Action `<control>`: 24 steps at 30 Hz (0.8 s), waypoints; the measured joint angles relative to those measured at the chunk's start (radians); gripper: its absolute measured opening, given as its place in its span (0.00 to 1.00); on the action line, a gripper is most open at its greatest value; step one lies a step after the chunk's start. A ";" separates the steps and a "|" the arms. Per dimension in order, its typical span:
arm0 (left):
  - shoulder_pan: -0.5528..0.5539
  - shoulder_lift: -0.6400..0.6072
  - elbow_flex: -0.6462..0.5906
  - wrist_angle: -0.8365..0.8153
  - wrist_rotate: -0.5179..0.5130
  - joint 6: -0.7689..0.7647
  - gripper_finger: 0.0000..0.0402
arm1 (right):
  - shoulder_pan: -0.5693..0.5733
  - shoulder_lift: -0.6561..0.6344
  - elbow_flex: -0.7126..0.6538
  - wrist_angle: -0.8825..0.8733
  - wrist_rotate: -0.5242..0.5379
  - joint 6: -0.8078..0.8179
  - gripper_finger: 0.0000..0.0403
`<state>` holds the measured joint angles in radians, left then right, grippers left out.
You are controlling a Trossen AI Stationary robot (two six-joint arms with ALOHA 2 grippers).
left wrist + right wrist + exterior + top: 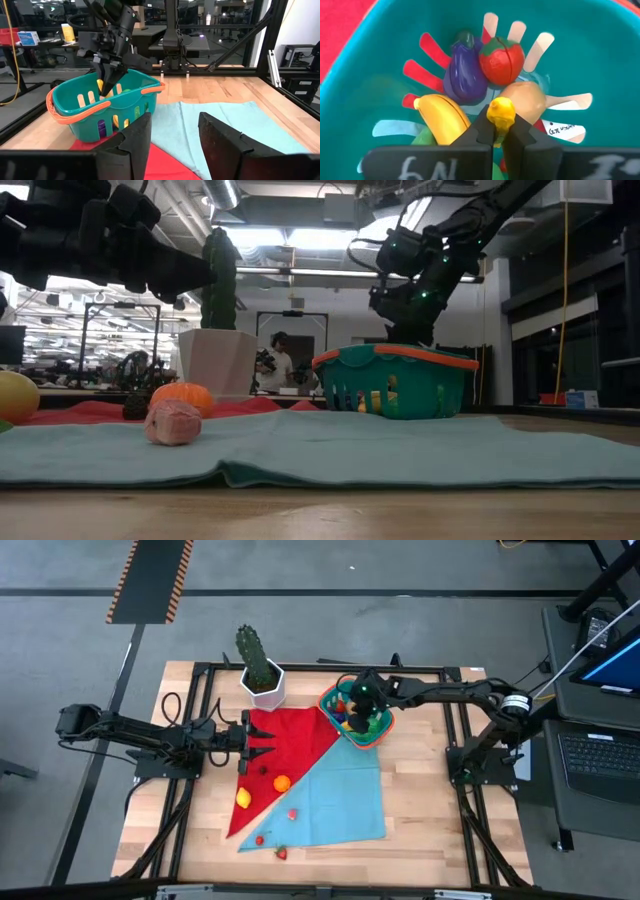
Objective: Build produce basket
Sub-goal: Put the yellow corn into the blue basket
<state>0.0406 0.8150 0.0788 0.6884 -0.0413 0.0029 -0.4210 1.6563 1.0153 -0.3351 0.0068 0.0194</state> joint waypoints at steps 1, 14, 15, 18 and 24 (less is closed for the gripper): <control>0.000 0.000 0.000 0.000 0.000 0.000 0.39 | 0.000 0.004 0.000 0.000 0.000 -0.001 0.05; 0.000 0.000 0.000 0.000 0.000 -0.001 0.40 | 0.000 0.014 0.000 -0.008 -0.001 0.011 0.07; 0.000 0.000 0.000 0.000 0.000 -0.001 0.40 | 0.000 0.014 0.000 -0.007 -0.001 0.010 0.09; 0.000 0.000 0.000 -0.002 0.000 -0.001 0.39 | 0.000 0.014 0.000 -0.008 -0.001 0.002 0.14; 0.000 0.000 0.001 -0.026 0.000 -0.001 0.38 | 0.000 0.014 0.000 -0.011 -0.001 -0.001 0.23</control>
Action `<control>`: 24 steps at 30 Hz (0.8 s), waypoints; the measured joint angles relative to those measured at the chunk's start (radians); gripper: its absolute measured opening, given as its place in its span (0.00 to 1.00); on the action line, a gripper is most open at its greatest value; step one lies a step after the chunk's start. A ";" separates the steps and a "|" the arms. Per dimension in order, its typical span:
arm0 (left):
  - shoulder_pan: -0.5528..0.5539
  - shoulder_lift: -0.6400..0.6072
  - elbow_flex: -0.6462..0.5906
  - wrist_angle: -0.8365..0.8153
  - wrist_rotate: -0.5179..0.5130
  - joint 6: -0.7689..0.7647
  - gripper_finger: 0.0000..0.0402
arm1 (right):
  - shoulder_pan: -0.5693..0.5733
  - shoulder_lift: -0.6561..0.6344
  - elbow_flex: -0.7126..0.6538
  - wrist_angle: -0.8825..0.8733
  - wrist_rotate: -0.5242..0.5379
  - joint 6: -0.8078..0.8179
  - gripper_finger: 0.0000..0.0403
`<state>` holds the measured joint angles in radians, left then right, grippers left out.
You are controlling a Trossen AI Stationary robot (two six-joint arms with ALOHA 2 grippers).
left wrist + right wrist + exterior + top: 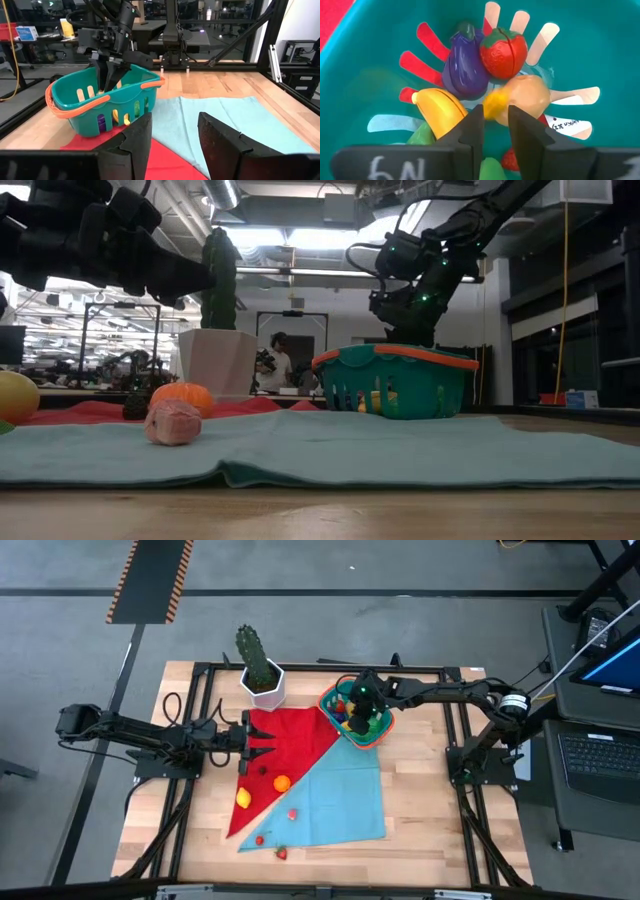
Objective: Build produce basket
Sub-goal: Put the yellow corn into the blue basket, then put the black berry into the blue basket
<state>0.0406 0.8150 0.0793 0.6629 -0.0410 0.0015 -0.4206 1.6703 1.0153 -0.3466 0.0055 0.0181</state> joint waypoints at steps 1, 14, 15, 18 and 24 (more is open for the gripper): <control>0.000 0.000 0.000 0.000 0.000 0.000 0.38 | 0.000 0.000 0.000 -0.001 0.000 -0.001 0.24; 0.000 0.000 0.000 0.001 0.000 0.007 0.39 | 0.006 -0.011 0.182 -0.275 0.000 0.025 0.32; 0.000 0.000 0.000 0.001 0.000 0.007 0.39 | 0.012 -0.022 0.183 -0.265 0.001 0.014 0.32; 0.000 -0.001 0.000 0.001 0.001 0.007 0.38 | 0.040 -0.071 0.157 -0.190 0.001 0.002 0.32; -0.002 -0.016 0.000 -0.013 0.001 0.013 0.37 | 0.110 -0.243 -0.023 0.049 0.001 0.004 0.32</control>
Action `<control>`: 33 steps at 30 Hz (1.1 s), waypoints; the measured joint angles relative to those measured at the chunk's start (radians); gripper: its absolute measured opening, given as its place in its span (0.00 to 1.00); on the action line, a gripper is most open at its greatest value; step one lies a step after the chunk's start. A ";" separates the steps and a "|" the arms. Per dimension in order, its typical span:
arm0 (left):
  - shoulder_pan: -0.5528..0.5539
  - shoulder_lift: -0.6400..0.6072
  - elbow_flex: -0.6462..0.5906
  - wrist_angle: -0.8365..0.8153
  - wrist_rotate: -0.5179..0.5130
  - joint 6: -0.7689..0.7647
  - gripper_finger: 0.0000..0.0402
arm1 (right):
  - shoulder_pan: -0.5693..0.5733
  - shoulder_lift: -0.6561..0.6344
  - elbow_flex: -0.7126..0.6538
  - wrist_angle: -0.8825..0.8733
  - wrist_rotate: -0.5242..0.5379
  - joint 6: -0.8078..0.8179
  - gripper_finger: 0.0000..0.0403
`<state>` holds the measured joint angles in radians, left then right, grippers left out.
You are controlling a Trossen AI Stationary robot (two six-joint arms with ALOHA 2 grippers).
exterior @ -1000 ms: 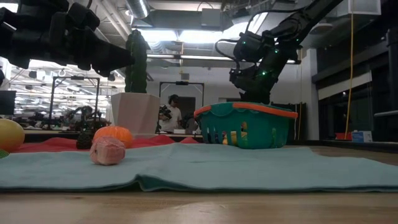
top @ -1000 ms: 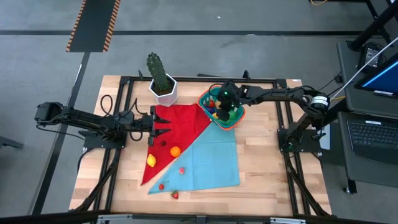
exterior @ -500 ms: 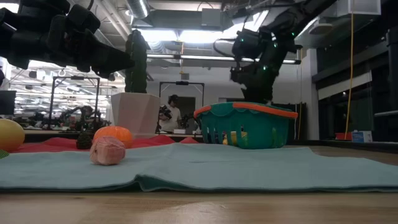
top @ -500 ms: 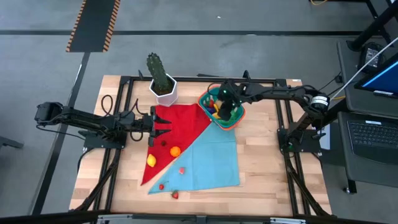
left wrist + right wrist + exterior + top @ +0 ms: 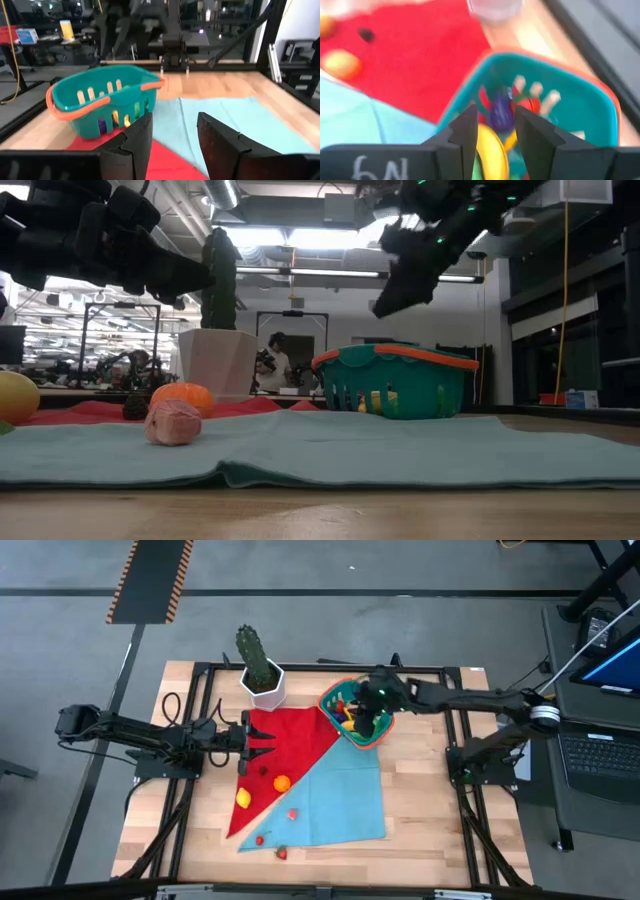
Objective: Build produce basket
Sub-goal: Put the black berry into the blue basket
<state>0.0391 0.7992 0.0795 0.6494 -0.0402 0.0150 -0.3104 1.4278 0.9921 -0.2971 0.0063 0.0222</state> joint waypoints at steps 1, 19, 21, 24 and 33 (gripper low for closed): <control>0.000 -0.005 0.000 -0.017 0.000 0.003 0.37 | 0.015 -0.030 -0.039 0.061 0.001 0.000 0.32; -0.123 -0.104 0.242 -0.785 -0.096 -0.126 0.36 | 0.185 -0.279 -0.520 0.740 0.000 0.028 0.32; -0.160 -0.097 0.279 -0.862 -0.112 -0.166 0.36 | 0.186 -0.279 -0.525 0.750 0.000 0.028 0.32; -0.221 -0.066 0.333 -0.963 -0.159 -0.238 0.37 | 0.186 -0.278 -0.525 0.811 0.000 0.025 0.32; -0.397 0.131 0.467 -1.142 -0.292 -0.448 0.38 | 0.218 -0.278 -0.525 0.851 -0.001 0.027 0.32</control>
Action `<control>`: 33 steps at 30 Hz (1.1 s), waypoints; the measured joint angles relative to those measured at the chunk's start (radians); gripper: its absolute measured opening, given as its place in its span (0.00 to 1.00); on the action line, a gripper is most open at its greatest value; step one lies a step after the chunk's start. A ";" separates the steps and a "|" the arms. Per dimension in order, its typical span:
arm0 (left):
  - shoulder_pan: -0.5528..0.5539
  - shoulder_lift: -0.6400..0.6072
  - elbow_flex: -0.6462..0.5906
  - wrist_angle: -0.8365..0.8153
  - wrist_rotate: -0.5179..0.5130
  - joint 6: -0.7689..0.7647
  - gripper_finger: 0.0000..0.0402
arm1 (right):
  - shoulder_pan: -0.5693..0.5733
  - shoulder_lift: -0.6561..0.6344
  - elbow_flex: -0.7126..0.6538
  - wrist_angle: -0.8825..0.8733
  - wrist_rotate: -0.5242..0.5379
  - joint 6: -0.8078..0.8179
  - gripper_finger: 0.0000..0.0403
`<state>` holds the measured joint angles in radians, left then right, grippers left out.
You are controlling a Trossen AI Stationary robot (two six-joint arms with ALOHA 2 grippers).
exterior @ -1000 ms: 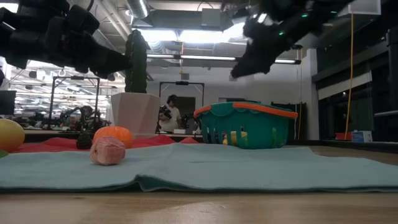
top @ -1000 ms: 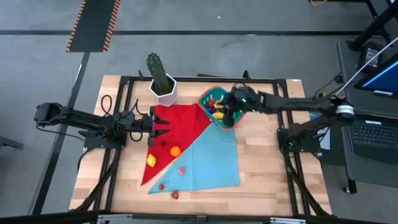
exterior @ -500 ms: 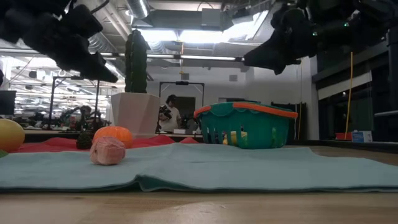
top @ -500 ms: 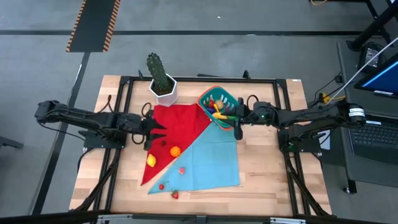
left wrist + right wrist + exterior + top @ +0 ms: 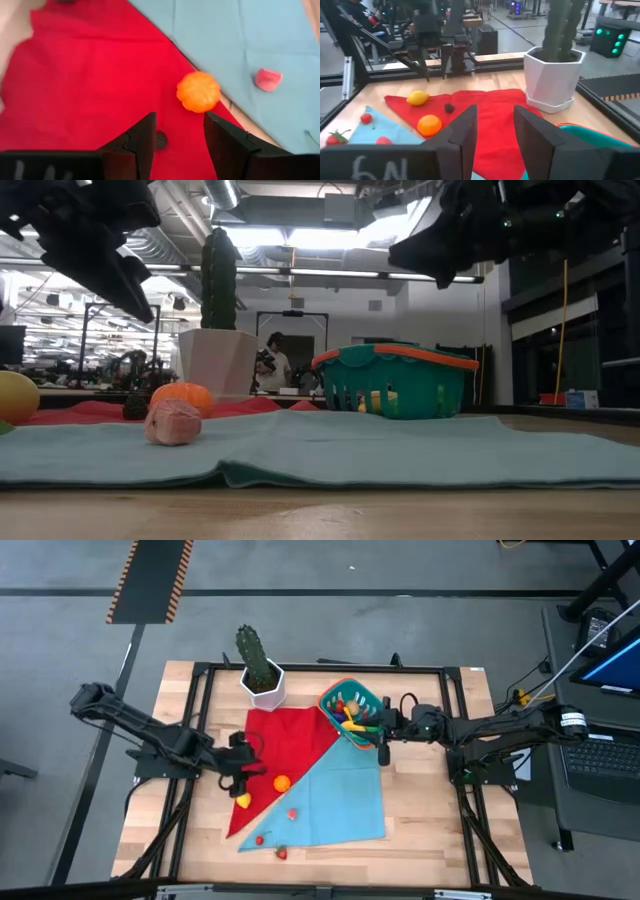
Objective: Build produce basket
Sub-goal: Put the black berry into the blue basket
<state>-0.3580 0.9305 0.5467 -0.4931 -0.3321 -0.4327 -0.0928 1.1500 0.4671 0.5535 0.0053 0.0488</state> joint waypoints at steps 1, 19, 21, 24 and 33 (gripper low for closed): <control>-0.012 0.026 0.013 -0.007 0.000 -0.013 0.38 | 0.007 0.000 0.000 0.001 0.000 0.000 0.32; -0.051 0.359 0.160 -0.130 0.000 -0.057 0.39 | 0.053 0.000 0.000 -0.027 0.001 -0.003 0.32; -0.051 0.360 0.160 -0.144 -0.005 -0.055 0.39 | 0.053 0.000 0.000 -0.036 0.001 -0.004 0.32; -0.050 0.360 0.160 -0.162 -0.030 -0.056 0.42 | 0.053 0.000 0.000 -0.045 0.001 -0.004 0.32; -0.050 0.360 0.160 -0.153 -0.052 -0.035 0.48 | 0.053 0.000 0.000 -0.066 0.001 -0.005 0.32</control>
<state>-0.4080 1.2903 0.7071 -0.6460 -0.3843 -0.4675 -0.0399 1.1503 0.4675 0.4872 0.0063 0.0437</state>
